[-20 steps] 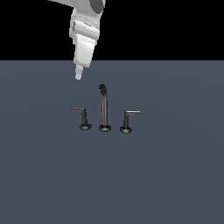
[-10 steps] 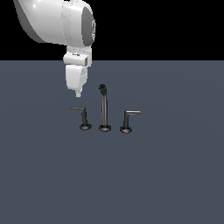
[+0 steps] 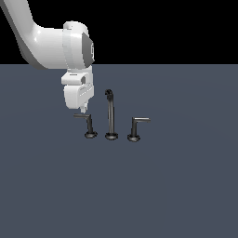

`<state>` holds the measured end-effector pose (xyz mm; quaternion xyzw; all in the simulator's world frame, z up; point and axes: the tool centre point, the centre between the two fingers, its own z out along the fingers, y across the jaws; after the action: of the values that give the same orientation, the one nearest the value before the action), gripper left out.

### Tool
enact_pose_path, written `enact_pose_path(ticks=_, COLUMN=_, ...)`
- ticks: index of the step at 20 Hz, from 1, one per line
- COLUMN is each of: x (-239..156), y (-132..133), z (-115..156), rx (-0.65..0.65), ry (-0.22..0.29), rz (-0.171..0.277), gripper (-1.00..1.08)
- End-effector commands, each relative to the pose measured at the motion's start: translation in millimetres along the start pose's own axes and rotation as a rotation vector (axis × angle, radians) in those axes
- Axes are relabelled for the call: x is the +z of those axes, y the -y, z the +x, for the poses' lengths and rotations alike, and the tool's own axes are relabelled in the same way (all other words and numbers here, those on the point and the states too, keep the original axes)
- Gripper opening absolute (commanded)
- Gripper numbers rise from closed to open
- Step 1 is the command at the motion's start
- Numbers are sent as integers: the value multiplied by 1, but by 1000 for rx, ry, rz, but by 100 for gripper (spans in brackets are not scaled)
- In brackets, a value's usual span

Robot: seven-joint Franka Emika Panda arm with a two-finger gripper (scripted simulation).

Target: Turn on the faucet by rotating a designated handle.

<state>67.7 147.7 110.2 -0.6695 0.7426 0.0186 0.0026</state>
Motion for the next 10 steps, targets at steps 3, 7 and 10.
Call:
enact_pose_path(ticks=3, x=9, y=5, z=-2, rx=35, ry=-22, rz=20, gripper=-100)
enact_pose_path(ticks=7, x=12, y=6, z=-3, rx=43, ry=-28, rz=25, gripper=-100)
enact_pose_path(ticks=10, x=12, y=6, z=-3, rx=43, ry=-28, rz=25, gripper=-100)
